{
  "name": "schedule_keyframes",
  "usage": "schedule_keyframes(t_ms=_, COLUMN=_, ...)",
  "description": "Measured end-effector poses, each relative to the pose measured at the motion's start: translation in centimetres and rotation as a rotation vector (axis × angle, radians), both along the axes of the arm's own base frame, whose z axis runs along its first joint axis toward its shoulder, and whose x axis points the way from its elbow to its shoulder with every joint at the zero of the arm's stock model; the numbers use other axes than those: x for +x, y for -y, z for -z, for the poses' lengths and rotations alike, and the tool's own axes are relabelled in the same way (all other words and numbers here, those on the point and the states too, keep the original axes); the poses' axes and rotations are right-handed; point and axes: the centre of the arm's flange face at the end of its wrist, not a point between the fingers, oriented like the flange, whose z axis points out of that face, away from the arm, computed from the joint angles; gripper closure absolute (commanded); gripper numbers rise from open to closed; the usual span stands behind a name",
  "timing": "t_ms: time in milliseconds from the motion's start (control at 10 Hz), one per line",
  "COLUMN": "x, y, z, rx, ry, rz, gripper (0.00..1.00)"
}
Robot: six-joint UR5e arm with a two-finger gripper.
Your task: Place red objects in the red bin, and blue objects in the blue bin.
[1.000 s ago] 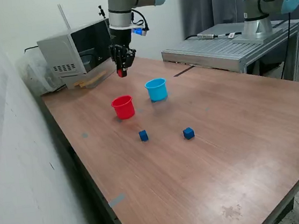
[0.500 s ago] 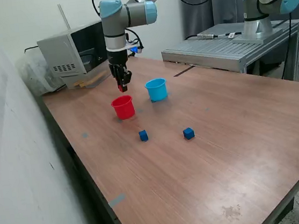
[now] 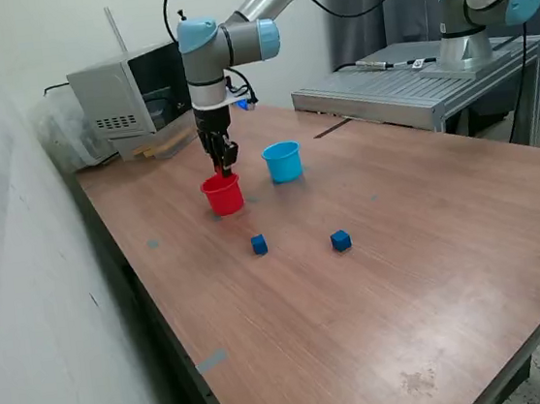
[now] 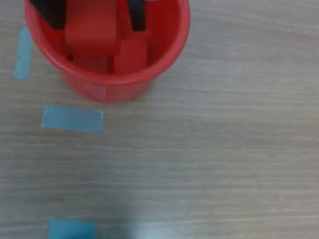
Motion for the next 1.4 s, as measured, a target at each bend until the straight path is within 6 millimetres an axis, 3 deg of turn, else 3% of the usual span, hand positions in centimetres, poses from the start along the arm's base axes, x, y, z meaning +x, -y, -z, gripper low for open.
schedule_keyframes(t_ms=400, x=-0.1, y=-0.6, z=0.4, rx=0.003, ry=0.004, rz=0.001, gripper=0.00)
schedule_keyframes(t_ms=600, x=0.1, y=0.8, z=0.3, rx=0.005, ry=0.021, rz=-0.069, gripper=0.00)
schedule_keyframes(t_ms=800, x=1.2, y=5.4, z=-0.3, rx=0.011, ry=0.058, rz=-0.253, gripper=0.00)
schedule_keyframes(t_ms=1100, x=3.3, y=15.1, z=-1.6, rx=0.014, ry=0.102, rz=-0.534, gripper=0.00)
schedule_keyframes(t_ms=1400, x=4.7, y=21.9, z=-2.1, rx=-0.038, ry=0.095, rz=-0.580, gripper=0.00)
